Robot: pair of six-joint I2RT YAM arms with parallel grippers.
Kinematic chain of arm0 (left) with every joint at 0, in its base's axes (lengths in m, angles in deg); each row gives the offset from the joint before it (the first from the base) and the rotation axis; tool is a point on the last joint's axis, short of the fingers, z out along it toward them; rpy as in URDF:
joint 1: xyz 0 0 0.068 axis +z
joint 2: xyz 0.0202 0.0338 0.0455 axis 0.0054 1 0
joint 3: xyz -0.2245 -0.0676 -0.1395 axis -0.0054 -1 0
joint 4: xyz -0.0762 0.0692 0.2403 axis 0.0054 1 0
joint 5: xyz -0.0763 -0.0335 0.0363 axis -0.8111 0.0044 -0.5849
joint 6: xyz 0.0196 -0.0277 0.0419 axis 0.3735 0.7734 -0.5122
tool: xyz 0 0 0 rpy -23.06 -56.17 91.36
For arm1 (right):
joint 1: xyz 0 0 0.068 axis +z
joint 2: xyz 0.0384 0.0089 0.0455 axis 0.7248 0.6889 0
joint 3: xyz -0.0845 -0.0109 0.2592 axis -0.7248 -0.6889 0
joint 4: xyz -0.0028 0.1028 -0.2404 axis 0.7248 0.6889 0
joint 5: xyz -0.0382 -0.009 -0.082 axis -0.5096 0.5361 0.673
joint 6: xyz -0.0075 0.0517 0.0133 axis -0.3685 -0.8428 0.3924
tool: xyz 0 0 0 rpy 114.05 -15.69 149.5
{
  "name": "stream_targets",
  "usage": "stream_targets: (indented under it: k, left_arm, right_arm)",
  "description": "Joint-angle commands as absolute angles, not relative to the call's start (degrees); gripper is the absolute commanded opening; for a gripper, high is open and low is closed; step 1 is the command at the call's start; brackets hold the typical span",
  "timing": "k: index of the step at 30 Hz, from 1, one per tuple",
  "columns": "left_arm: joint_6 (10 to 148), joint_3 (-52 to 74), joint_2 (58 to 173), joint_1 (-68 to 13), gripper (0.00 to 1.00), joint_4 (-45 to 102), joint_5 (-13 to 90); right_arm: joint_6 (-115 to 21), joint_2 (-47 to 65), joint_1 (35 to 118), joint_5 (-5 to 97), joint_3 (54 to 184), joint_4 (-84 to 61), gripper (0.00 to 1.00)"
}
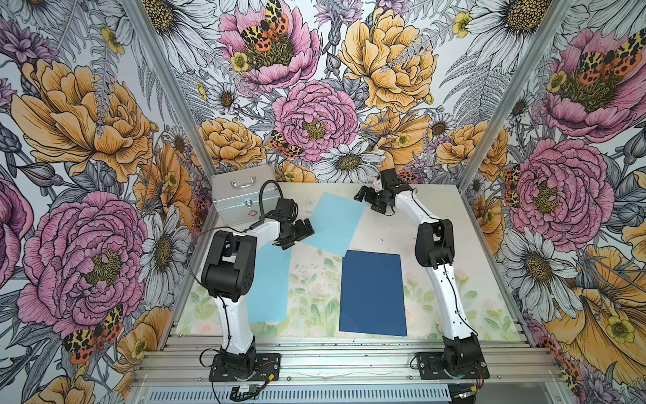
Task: Sort the scattered colored papers by color
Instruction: Pick up the colored paper from the center of the board.
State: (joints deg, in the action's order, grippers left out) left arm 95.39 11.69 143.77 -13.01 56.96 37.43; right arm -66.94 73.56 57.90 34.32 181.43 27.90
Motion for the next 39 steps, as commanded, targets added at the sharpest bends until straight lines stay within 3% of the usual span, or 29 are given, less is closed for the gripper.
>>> stream_targets:
  k: [1, 15, 39]
  left_arm:
    - [95.9, 13.1, 145.0, -12.4, 0.98, 56.4, 36.2]
    - [97.1, 10.8, 146.2, -10.9, 0.98, 53.6, 32.3]
    - [97.7, 15.8, 151.4, -12.0, 0.98, 53.6, 28.3]
  right_arm:
    - [-70.1, 79.5, 57.8, 33.4, 184.8, 29.0, 0.99]
    - [-76.3, 88.5, 59.3, 27.5, 195.4, 29.1, 0.98]
    - [-64.0, 76.2, 58.8, 20.1, 174.4, 33.6, 0.86]
